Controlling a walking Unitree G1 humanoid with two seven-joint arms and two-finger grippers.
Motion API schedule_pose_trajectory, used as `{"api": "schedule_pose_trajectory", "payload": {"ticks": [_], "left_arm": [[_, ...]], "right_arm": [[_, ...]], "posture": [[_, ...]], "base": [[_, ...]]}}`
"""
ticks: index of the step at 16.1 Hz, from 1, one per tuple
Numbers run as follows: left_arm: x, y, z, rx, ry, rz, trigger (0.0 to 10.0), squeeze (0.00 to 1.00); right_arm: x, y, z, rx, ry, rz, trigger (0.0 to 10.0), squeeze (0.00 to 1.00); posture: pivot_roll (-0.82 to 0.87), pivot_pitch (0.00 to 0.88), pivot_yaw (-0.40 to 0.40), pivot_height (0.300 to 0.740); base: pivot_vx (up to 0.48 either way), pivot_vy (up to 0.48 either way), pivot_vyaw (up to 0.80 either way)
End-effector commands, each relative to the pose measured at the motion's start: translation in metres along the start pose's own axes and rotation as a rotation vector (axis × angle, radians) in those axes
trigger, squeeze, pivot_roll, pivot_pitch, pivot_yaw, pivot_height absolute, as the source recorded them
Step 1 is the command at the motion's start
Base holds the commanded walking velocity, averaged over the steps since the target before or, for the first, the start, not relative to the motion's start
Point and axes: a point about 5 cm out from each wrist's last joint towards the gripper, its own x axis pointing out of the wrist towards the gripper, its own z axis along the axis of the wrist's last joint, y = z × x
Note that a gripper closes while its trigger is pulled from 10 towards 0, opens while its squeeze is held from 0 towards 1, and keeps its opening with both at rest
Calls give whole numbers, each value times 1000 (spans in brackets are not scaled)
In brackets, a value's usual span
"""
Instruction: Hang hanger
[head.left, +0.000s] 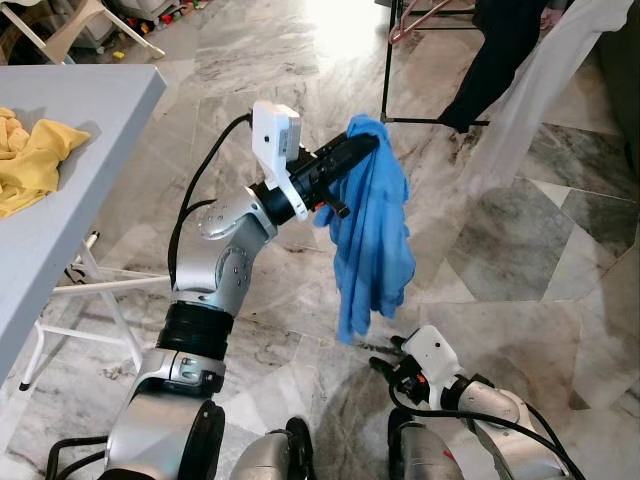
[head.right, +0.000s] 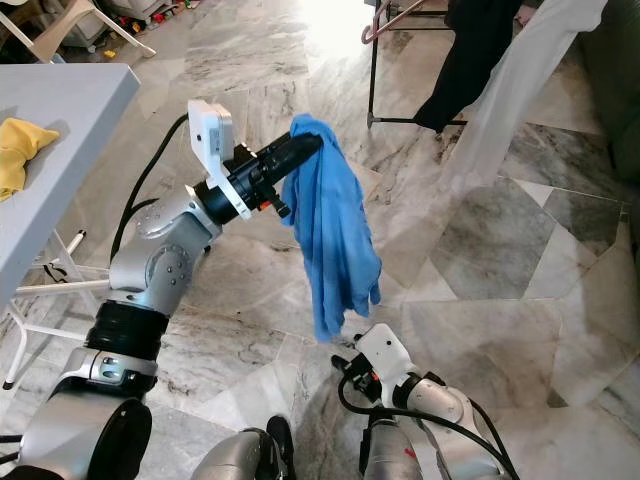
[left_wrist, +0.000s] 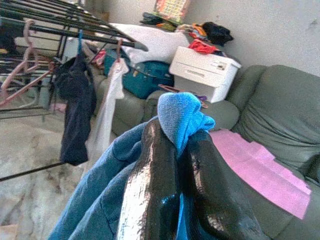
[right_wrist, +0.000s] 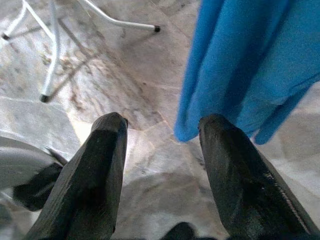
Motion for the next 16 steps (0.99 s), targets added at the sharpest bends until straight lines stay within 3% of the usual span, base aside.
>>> {"api": "schedule_pose_trajectory", "payload": {"ticks": [1, 3, 8, 9, 12, 13, 14, 16], "left_arm": [[-3, 0, 6, 12, 2, -48, 10000, 0], [-7, -6, 1, 6, 59, -144, 10000, 0], [-8, -15, -5, 3, 95, -216, 10000, 0], [-8, -15, -4, -3, 93, -221, 10000, 0], [-4, -20, 7, -30, 58, -249, 10000, 0], [-3, -22, 8, -32, 53, -256, 10000, 0], [-2, -23, 10, -32, 50, -263, 10000, 0], [-1, -25, 12, -50, 40, -272, 10000, 0]], "right_arm": [[1, -4, 5, 1, -47, -59, 10000, 1000], [-4, -27, 27, 26, -168, -201, 10000, 1000], [-6, -42, 56, -26, -271, -255, 10000, 1000], [-5, -42, 55, -25, -270, -253, 10000, 0], [2, -39, 44, 14, -222, -225, 10000, 0], [5, -39, 41, 30, -212, -219, 6078, 0], [8, -39, 40, 47, -210, -224, 0, 0], [16, -42, 36, 97, -194, -255, 0, 0]], "posture": [[-121, 263, 172, 740], [-119, 266, 185, 740], [-117, 268, 188, 740], [-115, 270, 188, 740], [-113, 274, 193, 740], [-112, 273, 192, 740], [-113, 275, 195, 740], [-114, 276, 197, 740]], "base": [[0, 0, 0], [0, 0, 0], [0, 0, 0], [0, 0, 0], [0, 0, 0], [0, 0, 0], [0, 0, 0], [0, 0, 0]]}}
